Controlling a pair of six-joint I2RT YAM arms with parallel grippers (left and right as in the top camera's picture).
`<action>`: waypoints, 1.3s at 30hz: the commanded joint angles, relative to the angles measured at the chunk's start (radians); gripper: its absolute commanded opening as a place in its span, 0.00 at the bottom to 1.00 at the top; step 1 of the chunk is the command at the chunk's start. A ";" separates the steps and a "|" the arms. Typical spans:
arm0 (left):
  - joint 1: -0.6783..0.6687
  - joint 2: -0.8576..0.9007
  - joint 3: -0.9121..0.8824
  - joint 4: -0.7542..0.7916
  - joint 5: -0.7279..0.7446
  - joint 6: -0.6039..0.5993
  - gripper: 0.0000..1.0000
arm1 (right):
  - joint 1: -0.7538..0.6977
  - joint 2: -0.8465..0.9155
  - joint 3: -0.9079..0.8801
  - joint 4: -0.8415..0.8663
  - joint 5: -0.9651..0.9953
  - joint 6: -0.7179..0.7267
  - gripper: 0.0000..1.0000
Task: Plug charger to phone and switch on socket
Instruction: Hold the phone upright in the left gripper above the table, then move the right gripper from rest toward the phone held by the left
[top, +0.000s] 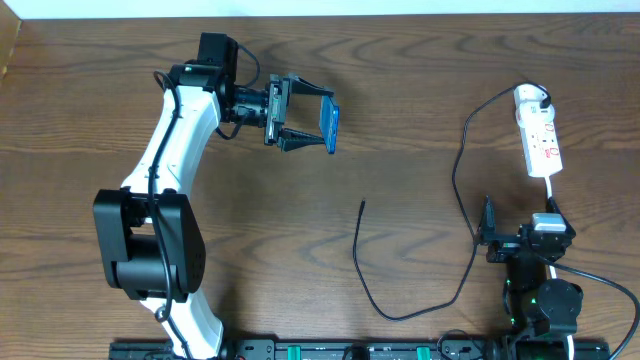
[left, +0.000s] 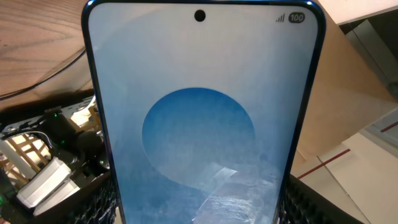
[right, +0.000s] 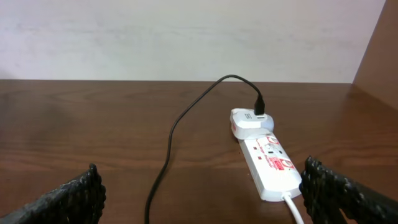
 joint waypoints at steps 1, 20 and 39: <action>0.002 -0.031 0.034 -0.001 0.053 -0.002 0.07 | 0.007 -0.006 -0.001 0.009 -0.003 -0.005 0.99; 0.002 -0.031 0.034 -0.001 0.053 -0.002 0.07 | 0.007 0.188 0.321 -0.092 -0.033 -0.009 0.99; 0.002 -0.031 0.034 -0.001 -0.107 -0.002 0.07 | 0.007 0.890 0.842 -0.259 -0.484 0.056 0.99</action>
